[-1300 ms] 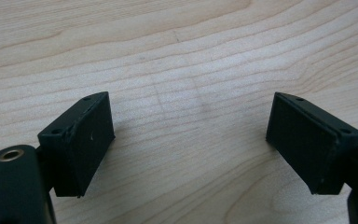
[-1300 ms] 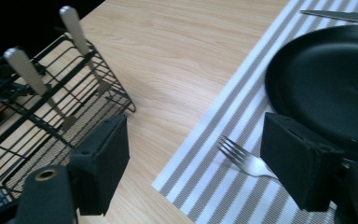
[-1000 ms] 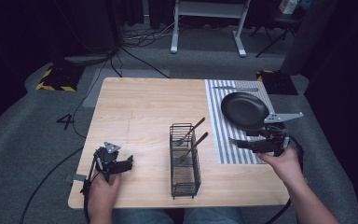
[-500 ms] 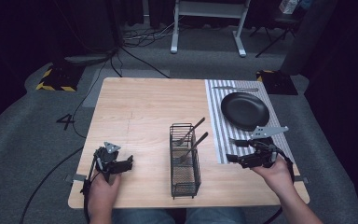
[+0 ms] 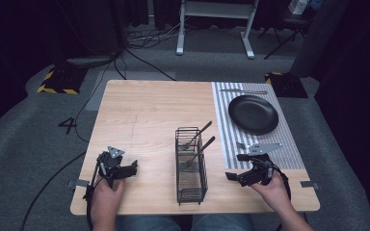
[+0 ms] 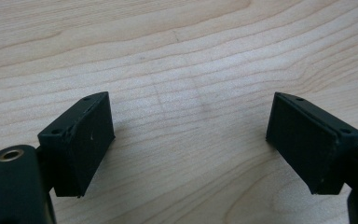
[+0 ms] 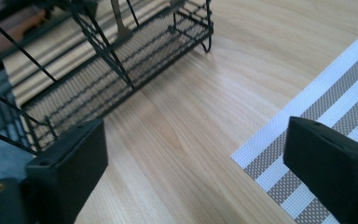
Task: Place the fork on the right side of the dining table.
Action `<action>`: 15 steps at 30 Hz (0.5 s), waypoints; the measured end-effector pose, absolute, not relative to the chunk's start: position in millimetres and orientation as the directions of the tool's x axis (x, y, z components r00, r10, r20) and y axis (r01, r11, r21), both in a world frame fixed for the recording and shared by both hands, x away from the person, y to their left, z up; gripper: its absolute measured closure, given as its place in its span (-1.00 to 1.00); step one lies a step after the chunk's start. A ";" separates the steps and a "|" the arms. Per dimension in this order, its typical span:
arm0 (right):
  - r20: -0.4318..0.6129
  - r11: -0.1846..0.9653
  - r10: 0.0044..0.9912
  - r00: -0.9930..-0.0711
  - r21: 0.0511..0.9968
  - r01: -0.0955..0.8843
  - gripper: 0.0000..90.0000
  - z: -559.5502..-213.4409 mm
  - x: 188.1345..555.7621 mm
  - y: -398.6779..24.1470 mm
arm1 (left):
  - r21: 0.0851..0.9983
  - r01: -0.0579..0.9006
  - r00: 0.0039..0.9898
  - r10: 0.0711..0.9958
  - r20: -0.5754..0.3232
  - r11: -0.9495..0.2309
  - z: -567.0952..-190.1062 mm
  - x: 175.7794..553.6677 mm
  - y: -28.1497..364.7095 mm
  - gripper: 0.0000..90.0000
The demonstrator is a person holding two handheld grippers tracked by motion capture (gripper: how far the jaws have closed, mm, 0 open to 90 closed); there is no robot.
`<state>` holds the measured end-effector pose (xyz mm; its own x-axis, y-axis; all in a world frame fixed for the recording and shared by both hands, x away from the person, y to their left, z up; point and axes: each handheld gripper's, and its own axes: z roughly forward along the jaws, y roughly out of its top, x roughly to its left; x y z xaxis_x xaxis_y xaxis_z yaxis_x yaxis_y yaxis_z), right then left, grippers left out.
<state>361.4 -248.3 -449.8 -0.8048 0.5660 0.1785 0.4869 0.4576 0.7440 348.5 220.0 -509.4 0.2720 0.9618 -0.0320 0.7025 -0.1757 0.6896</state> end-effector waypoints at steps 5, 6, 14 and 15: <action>0.168 0.488 0.556 -0.814 0.727 0.484 -1.00 -461.2 359.5 -243.1 | 0.690 0.702 0.271 0.962 -0.033 -0.174 -509.4 348.3 219.9 -0.67; 0.164 0.491 0.557 -0.814 0.725 0.483 -1.00 -463.6 358.9 -242.2 | 0.690 0.702 0.271 0.962 -0.033 -0.174 -509.4 348.3 219.9 -0.67; 0.143 0.501 0.571 -0.809 0.719 0.481 -1.00 -483.1 356.9 -237.2 | 0.690 0.702 0.271 0.962 -0.033 -0.174 -509.4 348.3 220.0 -0.67; 0.132 0.514 0.572 -0.810 0.711 0.479 -1.00 -487.4 355.6 -235.3 | 0.690 0.702 0.271 0.962 -0.033 -0.174 -509.4 348.3 220.0 -0.67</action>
<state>355.6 -235.3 -487.4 -0.8097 0.5718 0.1324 0.4793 0.5140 0.7114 348.3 220.0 -509.4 0.2712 0.9619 -0.0331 0.7024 -0.1743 0.6901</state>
